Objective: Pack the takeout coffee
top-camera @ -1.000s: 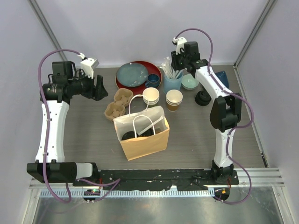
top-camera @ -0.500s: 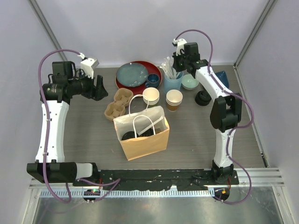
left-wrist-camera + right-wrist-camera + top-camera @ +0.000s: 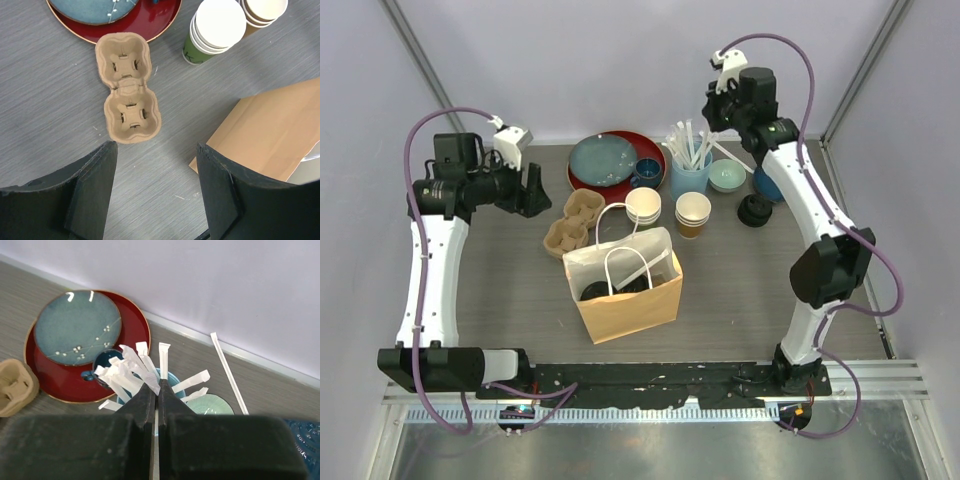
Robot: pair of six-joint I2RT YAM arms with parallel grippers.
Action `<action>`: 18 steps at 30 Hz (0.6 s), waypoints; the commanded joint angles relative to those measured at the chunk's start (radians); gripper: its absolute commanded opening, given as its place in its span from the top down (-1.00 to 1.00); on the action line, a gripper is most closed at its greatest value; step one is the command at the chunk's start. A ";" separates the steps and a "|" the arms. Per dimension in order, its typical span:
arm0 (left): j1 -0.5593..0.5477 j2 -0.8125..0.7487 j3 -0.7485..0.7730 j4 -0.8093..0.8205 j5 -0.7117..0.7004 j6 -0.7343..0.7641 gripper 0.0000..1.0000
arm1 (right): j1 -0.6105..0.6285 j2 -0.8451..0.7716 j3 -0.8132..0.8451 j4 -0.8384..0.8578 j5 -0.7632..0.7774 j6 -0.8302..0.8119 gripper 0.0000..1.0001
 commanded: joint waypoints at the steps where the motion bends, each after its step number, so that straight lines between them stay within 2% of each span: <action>1: 0.003 -0.012 -0.026 0.030 -0.034 0.016 -0.36 | 0.004 -0.208 -0.031 0.083 0.007 0.063 0.98; 4: 0.003 -0.015 -0.060 0.046 -0.063 0.021 -0.36 | 0.006 -0.327 -0.165 0.269 -0.011 0.141 0.99; 8: 0.003 -0.038 -0.136 0.073 -0.097 0.038 -0.36 | 0.004 -0.555 -0.358 0.414 -0.030 0.236 0.98; 10: 0.003 -0.050 -0.179 0.079 -0.105 0.042 -0.36 | 0.006 -0.623 -0.410 0.439 -0.063 0.310 0.98; 14: 0.005 -0.078 -0.257 0.121 -0.126 0.044 -0.36 | 0.006 -0.755 -0.545 0.449 -0.291 0.488 0.98; 18: 0.009 -0.093 -0.323 0.161 -0.131 0.042 -0.36 | 0.010 -0.873 -0.662 0.485 -0.381 0.624 0.98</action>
